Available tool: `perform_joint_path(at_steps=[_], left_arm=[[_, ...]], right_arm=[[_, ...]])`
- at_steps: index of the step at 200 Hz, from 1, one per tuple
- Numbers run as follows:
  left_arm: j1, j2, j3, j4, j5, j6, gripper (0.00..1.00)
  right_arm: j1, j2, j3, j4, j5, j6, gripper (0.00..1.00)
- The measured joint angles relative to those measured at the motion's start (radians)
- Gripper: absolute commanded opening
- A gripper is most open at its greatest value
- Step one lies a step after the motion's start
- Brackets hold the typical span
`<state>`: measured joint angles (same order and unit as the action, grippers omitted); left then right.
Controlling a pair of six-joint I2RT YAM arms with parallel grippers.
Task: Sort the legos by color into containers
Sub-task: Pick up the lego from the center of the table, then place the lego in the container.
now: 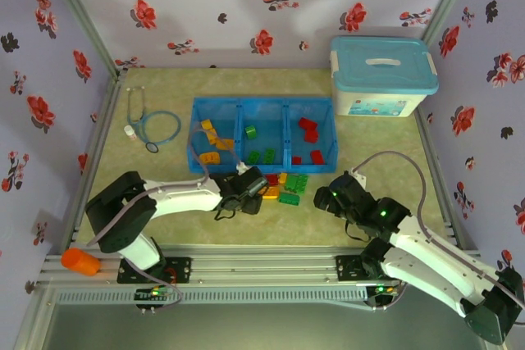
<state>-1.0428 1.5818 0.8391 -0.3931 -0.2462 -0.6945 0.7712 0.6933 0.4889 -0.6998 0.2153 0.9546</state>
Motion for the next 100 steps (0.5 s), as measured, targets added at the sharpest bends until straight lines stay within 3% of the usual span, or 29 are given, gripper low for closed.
perform_joint_path(at_steps=[57, 100], left_arm=[[0.087, -0.201, 0.126, -0.066, 0.004, 0.042, 0.53], [0.139, -0.138, 0.339, -0.08, 0.03, 0.121, 0.52]], right_arm=[[0.0, -0.004, 0.0, 0.0, 0.0, 0.002, 0.83], [0.0, -0.006, 0.0, -0.035, 0.032, 0.027, 0.83]])
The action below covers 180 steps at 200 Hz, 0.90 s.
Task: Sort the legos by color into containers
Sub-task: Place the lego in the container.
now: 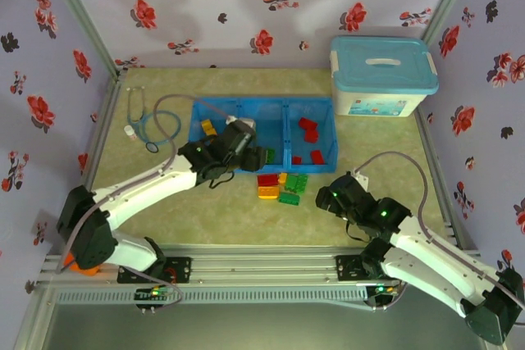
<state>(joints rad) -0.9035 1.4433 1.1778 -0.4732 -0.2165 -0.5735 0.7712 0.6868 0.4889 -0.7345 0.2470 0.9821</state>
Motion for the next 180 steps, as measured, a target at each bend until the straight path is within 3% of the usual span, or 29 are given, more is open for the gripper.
perform_joint_path(at_steps=[69, 150, 163, 173, 180], left_arm=[[0.01, 0.367, 0.443, -0.01, 0.117, 0.099, 0.52], [0.012, 0.658, 0.734, -0.097, 0.195, 0.131, 0.53], [0.012, 0.694, 0.795, -0.12, 0.2, 0.14, 0.58], [0.012, 0.718, 0.841, -0.136, 0.203, 0.146, 0.75], [0.012, 0.734, 0.872, -0.147, 0.203, 0.154, 0.81]], right_arm=[[0.0, -0.006, 0.0, -0.026, 0.008, 0.007, 0.84], [0.0, -0.012, 0.0, -0.026, 0.002, 0.008, 0.83], [0.0, -0.013, 0.0, -0.026, -0.002, 0.008, 0.83], [0.0, -0.013, 0.0, -0.026, -0.004, 0.008, 0.83], [0.0, -0.013, 0.0, -0.026, -0.005, 0.007, 0.83]])
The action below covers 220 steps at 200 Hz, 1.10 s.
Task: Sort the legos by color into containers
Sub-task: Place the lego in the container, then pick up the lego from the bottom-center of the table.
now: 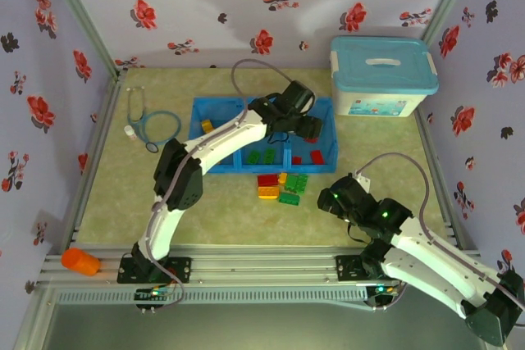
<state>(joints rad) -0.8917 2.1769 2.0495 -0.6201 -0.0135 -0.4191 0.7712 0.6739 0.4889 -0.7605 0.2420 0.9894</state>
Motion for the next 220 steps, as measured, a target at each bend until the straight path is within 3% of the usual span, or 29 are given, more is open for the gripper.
perform_joint_path(at_steps=[50, 82, 117, 152, 165, 220], left_arm=[[0.0, 0.005, 0.021, -0.016, 0.0, 0.011, 0.86], [-0.002, -0.118, -0.148, 0.014, -0.001, 0.009, 0.86], [-0.008, -0.359, -0.381, 0.1, -0.013, -0.005, 0.86], [-0.018, -0.61, -0.648, 0.188, -0.049, -0.039, 0.86], [-0.022, -0.685, -0.747, 0.2, -0.066, -0.056, 0.86], [-0.023, -0.89, -1.059, 0.183, -0.157, -0.138, 0.87]], right_arm=[[0.0, 0.0, 0.0, 0.0, -0.012, -0.001, 0.86], [0.0, 0.002, 0.0, 0.001, -0.027, -0.002, 0.86], [0.0, 0.051, 0.0, 0.037, -0.068, -0.018, 0.85], [0.019, 0.181, 0.019, 0.09, -0.1, -0.039, 0.85], [0.034, 0.227, 0.039, 0.111, -0.104, -0.037, 0.89], [0.142, 0.482, 0.168, 0.175, -0.07, 0.018, 0.92]])
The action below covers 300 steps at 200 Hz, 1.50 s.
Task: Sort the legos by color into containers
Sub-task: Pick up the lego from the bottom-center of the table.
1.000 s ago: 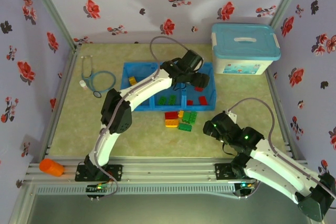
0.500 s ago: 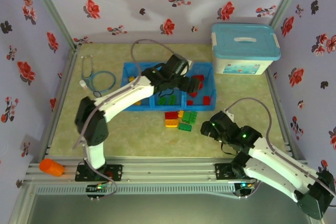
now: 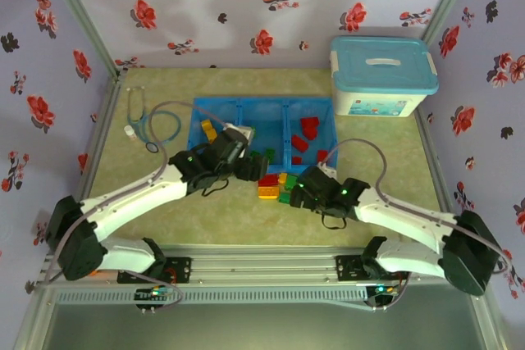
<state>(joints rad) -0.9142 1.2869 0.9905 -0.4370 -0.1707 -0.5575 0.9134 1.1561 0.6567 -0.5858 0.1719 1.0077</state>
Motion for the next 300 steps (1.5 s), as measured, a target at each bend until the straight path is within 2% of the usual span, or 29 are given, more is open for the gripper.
perform_joint_path(at_steps=[54, 102, 150, 188, 300], left_arm=[[0.003, -0.204, -0.18, -0.039, -0.057, -0.068, 0.87], [0.018, -0.303, -0.26, -0.081, -0.085, -0.101, 0.86], [0.037, -0.356, -0.288, -0.103, -0.096, -0.111, 0.87], [0.039, -0.357, -0.307, -0.111, -0.099, -0.118, 0.87], [0.04, -0.357, -0.313, -0.114, -0.099, -0.118, 0.86]], right_arm=[[0.05, 0.211, 0.117, 0.047, 0.016, 0.049, 0.91], [0.065, 0.328, 0.194, 0.066, 0.015, 0.052, 0.89], [0.069, 0.396, 0.209, 0.077, 0.015, 0.076, 0.78], [0.069, 0.402, 0.209, 0.076, 0.027, 0.093, 0.63], [0.074, 0.312, 0.151, 0.047, 0.045, 0.104, 0.59]])
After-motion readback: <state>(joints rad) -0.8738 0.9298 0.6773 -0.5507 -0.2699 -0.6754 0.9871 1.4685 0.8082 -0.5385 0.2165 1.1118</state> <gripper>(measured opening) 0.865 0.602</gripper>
